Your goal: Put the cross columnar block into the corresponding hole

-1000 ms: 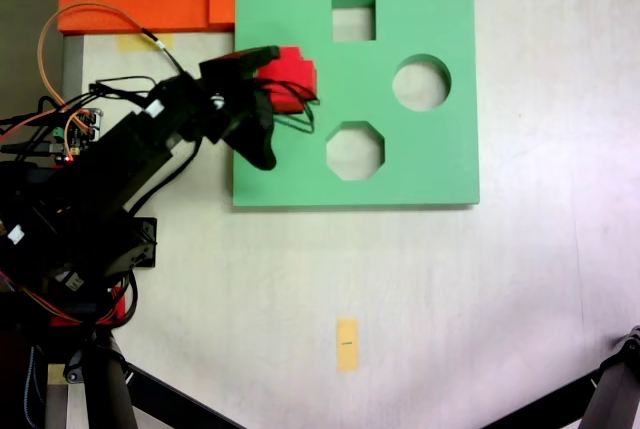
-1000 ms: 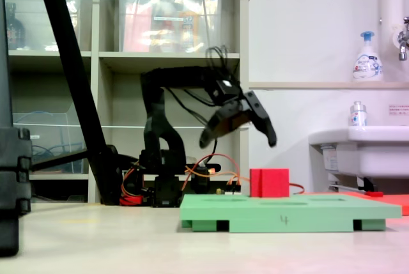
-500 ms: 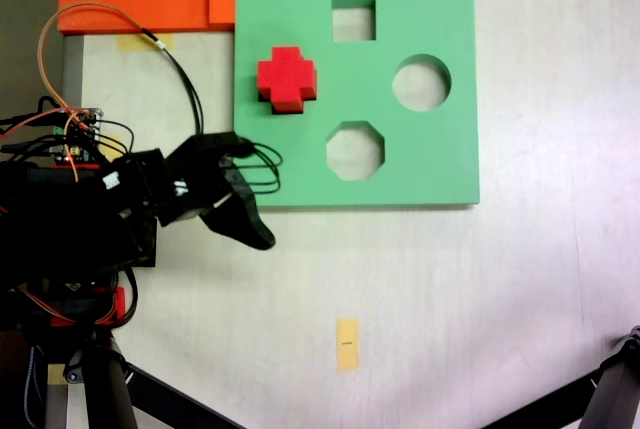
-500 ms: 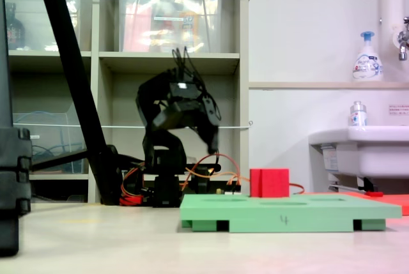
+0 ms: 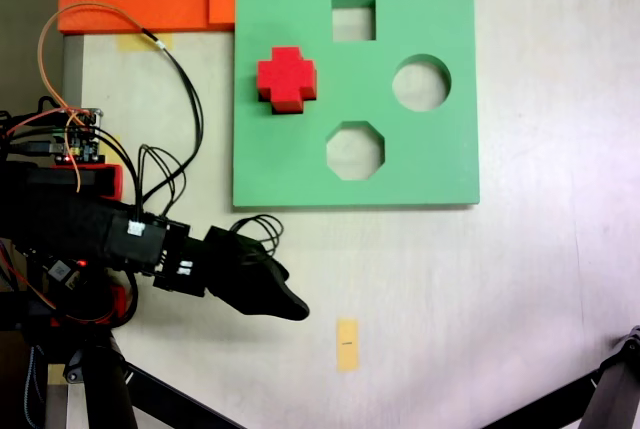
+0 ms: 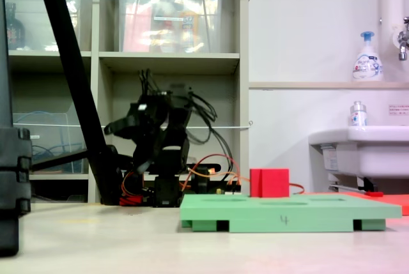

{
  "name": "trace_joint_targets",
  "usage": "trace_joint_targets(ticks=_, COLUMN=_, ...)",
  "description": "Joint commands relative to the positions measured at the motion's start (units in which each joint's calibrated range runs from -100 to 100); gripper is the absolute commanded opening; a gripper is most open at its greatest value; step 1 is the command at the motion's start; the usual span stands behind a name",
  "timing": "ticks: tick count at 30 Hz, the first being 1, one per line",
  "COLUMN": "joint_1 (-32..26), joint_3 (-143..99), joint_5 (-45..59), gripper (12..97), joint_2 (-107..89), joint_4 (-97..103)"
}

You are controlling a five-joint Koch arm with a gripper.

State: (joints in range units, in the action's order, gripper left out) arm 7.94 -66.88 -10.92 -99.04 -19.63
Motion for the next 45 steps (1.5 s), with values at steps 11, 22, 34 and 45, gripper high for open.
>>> trace_joint_targets(ticks=11, joint_1=-1.8, joint_3=-33.1, joint_5=6.4, gripper=55.9, joint_2=-1.0, joint_4=38.9)
trace_joint_targets(ticks=22, joint_1=-1.9, joint_3=-33.1, joint_5=11.4, gripper=54.6, joint_2=-1.0, joint_4=24.1)
trace_joint_targets(ticks=34, joint_1=-1.9, joint_3=-33.1, joint_5=11.2, gripper=49.9, joint_2=-1.0, joint_4=22.1)
trace_joint_targets(ticks=45, joint_1=-1.9, joint_3=-33.1, joint_5=11.2, gripper=49.8, joint_2=-1.0, joint_4=22.1)
